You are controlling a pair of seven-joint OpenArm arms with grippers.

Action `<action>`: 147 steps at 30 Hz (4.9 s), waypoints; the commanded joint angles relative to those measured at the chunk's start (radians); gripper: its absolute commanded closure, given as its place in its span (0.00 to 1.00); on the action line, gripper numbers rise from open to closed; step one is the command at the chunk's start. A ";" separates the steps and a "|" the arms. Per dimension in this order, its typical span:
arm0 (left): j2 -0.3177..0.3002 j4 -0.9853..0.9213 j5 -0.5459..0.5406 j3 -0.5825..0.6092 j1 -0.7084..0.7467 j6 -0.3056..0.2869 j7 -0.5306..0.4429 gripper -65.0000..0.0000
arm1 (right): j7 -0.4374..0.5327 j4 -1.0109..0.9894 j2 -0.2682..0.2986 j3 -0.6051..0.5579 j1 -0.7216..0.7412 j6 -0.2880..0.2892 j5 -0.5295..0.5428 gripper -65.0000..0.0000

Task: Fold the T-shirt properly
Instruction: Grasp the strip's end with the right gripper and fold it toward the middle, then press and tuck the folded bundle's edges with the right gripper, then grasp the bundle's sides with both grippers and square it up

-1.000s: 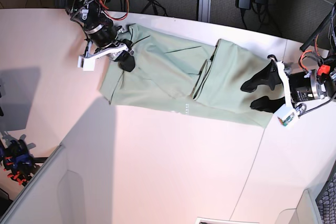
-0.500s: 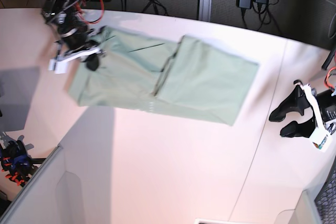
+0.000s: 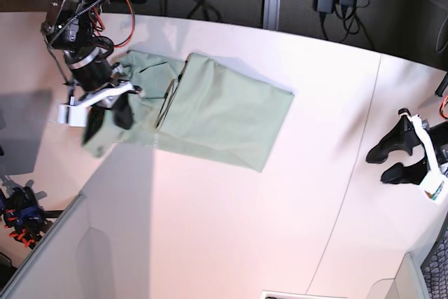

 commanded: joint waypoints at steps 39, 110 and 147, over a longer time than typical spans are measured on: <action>-0.023 0.016 -0.204 -0.004 -0.008 -0.002 0.035 0.65 | 0.148 0.017 -0.290 -0.520 0.128 -0.031 -0.638 1.00; -0.021 0.140 -0.149 0.032 0.012 -0.002 0.033 0.88 | 0.194 -0.288 -0.292 -0.716 0.060 -0.025 -0.504 1.00; 0.375 -0.201 0.465 0.420 -0.023 -0.002 -0.274 1.00 | 0.228 -0.745 -0.150 -0.456 0.608 -0.004 -0.606 1.00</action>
